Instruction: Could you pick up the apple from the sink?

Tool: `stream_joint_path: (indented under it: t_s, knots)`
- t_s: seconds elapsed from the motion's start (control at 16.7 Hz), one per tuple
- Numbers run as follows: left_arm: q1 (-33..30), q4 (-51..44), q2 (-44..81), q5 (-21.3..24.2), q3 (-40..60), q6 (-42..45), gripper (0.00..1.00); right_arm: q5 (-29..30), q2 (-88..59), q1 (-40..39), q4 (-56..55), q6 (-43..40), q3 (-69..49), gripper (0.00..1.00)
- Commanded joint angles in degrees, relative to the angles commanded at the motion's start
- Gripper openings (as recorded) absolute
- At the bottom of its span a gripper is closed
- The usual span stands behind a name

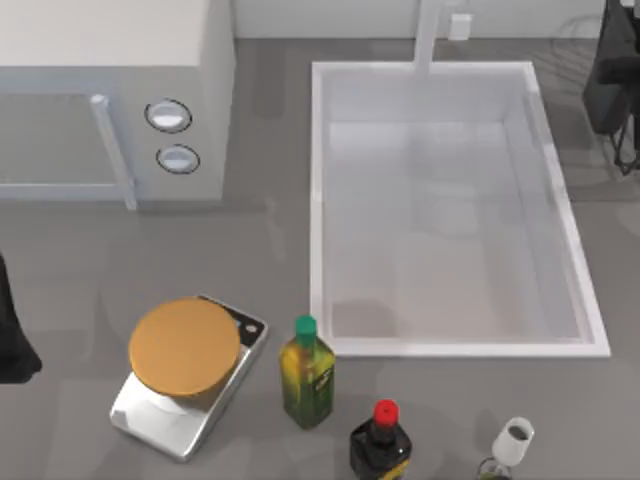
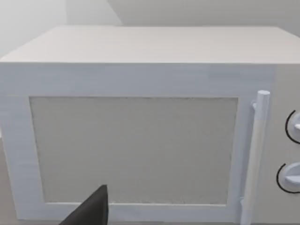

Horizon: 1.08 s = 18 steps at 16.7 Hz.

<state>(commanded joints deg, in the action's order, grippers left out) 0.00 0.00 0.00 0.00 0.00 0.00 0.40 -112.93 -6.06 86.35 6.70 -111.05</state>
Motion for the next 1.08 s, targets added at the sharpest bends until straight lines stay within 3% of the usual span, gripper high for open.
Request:
stream_joint_path:
  t_s: [0.42,1.08]
  knots:
    - [0.0,0.0,0.0,0.0,0.0,0.0,1.00,-0.3,17.1,7.8,-7.8,-7.8,27.1,0.00]
    - [0.0,0.0,0.0,0.0,0.0,0.0,1.00,-0.4,18.2,8.5,-12.8,-8.6,33.6,0.00]
